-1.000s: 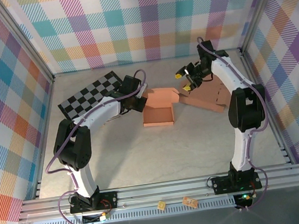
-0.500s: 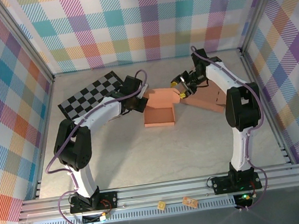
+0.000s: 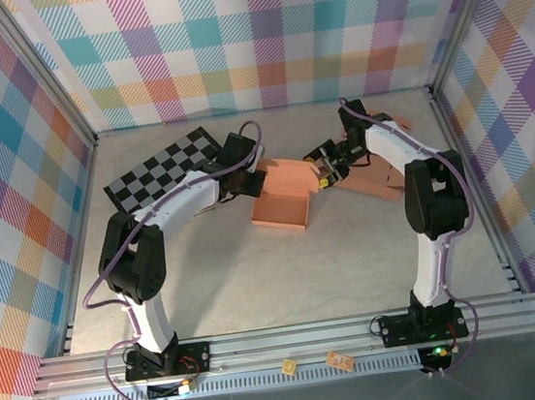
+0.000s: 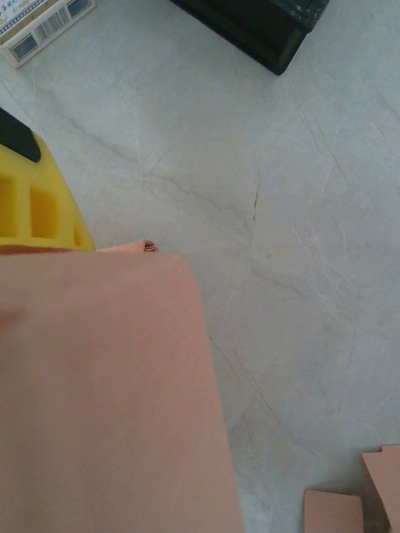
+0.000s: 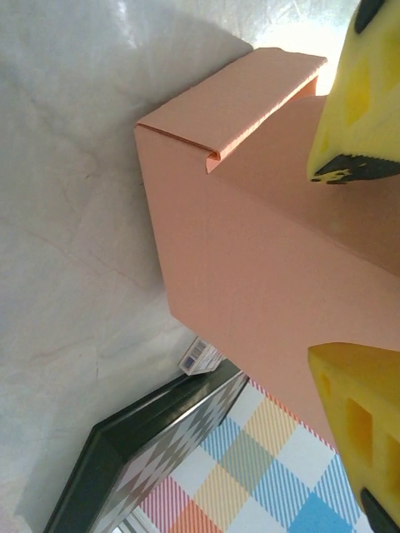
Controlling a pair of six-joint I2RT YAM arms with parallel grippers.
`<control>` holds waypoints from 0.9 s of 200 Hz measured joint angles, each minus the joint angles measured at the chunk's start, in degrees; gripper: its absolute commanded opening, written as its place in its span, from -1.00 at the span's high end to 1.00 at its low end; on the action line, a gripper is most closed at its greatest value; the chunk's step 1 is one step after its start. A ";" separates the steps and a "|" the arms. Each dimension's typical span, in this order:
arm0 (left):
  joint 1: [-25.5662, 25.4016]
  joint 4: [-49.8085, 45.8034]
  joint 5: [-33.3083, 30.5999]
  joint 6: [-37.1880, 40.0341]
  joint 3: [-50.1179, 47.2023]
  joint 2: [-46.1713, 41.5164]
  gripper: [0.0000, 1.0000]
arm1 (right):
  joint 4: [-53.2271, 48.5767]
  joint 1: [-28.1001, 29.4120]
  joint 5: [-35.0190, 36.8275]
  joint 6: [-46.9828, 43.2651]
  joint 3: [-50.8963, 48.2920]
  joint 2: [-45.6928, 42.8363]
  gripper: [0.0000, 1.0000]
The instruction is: Fold the paper box
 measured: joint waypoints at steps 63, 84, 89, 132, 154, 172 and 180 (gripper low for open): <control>-0.90 0.04 0.00 -2.93 0.00 0.02 1.00 | 3.91 0.31 -0.22 6.88 -0.98 -0.59 -0.05; -0.98 0.04 -0.07 -3.89 0.00 0.02 1.00 | 4.42 0.79 -0.22 8.50 -1.22 -0.66 -0.06; -1.01 0.04 -0.13 -4.15 0.00 0.02 1.00 | 4.39 0.90 -0.20 8.68 -1.22 -0.70 -0.06; -1.11 0.02 -1.33 -5.07 0.00 0.20 1.00 | 3.69 1.22 0.44 8.63 -3.17 -2.86 -0.07; -1.11 0.00 -1.49 -5.07 0.00 0.61 1.00 | 3.13 1.05 0.92 8.22 -5.22 -4.46 -0.07; -1.11 -0.02 -1.49 -5.05 0.00 0.81 1.00 | 2.89 0.48 1.09 7.87 -6.38 -5.11 -0.07; -1.11 -0.02 -1.49 -5.05 0.00 0.90 1.00 | 2.86 0.37 1.09 7.76 -6.64 -5.18 -0.08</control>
